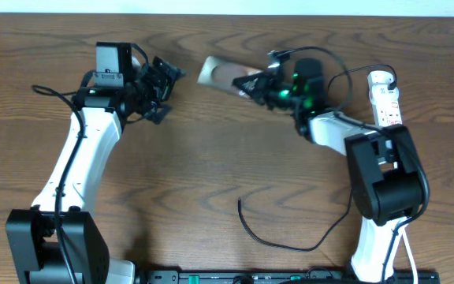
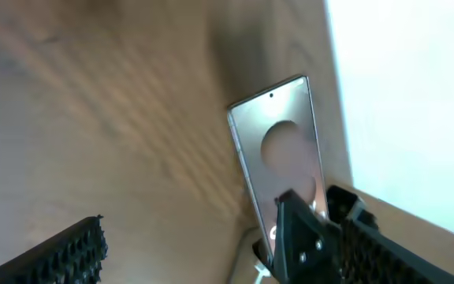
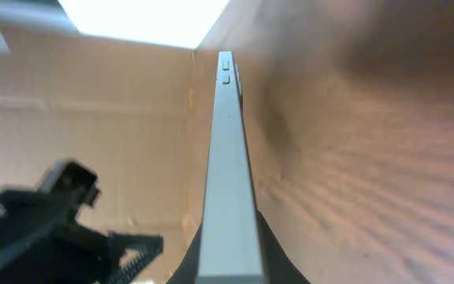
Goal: Plug charger to phone and switch on socket
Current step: 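Open the left gripper and pull it away from the phone, then bring the left gripper back to grasp the phone's other end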
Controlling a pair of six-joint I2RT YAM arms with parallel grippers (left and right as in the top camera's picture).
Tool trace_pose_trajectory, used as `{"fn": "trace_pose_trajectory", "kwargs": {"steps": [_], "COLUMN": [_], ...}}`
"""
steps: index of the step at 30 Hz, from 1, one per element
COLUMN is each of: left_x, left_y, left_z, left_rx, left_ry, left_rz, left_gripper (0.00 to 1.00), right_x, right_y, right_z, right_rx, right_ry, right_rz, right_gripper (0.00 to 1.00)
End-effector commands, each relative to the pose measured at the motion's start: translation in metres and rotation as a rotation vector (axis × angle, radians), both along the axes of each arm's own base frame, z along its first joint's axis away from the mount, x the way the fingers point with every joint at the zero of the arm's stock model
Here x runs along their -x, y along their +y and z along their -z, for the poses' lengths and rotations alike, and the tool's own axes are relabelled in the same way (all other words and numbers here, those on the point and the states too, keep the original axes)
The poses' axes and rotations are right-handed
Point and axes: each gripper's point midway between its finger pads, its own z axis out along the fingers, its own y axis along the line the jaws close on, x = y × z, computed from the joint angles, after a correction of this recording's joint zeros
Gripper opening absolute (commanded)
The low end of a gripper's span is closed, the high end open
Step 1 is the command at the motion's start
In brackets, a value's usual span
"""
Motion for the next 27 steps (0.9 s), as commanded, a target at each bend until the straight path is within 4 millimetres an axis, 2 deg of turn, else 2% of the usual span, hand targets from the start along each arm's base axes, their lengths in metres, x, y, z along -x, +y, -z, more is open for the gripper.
{"fn": "trace_pose_trajectory", "kwargs": {"steps": [1,6,9,11,18,27], "left_x": [0.001,-0.005,-0.008,-0.013,-0.017,-0.01], "left_y": [-0.013,-0.019,-0.021,-0.022,-0.017,-0.01], "left_z": [-0.014,-0.005,0.006,0.006,-0.02,-0.011], "left_rx": [0.066,0.144,0.206,0.244,0.358,0.381], "left_ry": [-0.067,-0.114,-0.143,-0.207,-0.499,-0.507], "left_rz": [0.077,0.056,0.012,-0.001,-0.061,-0.104], "left_gripper": [0.91,0.91,0.91,0.91,0.91,0.91], "right_x": [-0.019,-0.032,-0.033,-0.032,-0.021,0.007], "right_y": [-0.021,-0.038,-0.04,-0.038,-0.018,0.022], "right_z": [-0.022,-0.047,-0.056,-0.057,-0.059,-0.068], "right_rx": [-0.083,-0.188,-0.231,-0.245,-0.263,-0.279], "right_ry": [0.033,0.034,0.049,0.063,0.096,0.084], "right_rz": [0.074,0.128,0.135,0.132,0.083,-0.042], "right_gripper": [0.01,0.01,0.01,0.01,0.01,0.01]}}
